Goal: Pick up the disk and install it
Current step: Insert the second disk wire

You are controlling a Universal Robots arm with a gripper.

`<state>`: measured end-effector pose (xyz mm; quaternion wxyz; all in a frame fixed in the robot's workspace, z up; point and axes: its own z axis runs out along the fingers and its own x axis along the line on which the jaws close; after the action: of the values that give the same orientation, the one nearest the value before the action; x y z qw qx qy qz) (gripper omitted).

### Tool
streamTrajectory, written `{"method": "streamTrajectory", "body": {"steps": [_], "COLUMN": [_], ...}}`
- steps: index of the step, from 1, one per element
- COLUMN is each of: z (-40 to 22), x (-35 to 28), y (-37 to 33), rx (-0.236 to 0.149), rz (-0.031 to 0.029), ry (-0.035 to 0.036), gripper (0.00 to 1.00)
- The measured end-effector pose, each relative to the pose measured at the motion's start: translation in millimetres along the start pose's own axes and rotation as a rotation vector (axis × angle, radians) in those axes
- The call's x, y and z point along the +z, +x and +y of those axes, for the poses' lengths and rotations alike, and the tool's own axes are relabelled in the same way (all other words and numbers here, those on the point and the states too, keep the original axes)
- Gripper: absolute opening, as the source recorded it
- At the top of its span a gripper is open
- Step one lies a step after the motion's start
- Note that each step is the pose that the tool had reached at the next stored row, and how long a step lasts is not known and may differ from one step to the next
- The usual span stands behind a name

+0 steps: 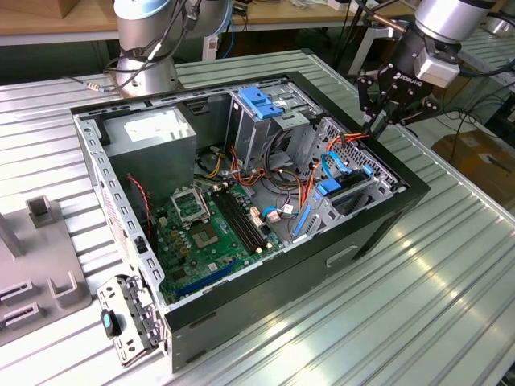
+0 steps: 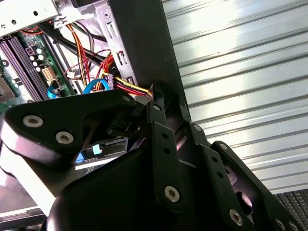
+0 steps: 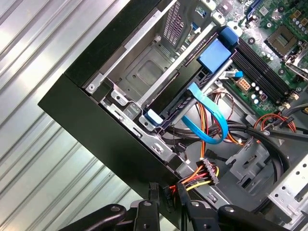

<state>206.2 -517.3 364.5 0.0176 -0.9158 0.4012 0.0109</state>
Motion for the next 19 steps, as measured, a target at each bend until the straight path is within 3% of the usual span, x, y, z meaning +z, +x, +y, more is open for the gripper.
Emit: {"method": "streamTrajectory", "body": {"steps": [13, 19], "z": [-0.3, -0.3], "x": [-3.7, -3.5], "y": [0.0, 0.1], "rx": [-0.011, -0.100], "rz": [-0.0002, -0.0022], "ry": [-0.0004, -0.0034], "gripper": [0.27, 0.27]}}
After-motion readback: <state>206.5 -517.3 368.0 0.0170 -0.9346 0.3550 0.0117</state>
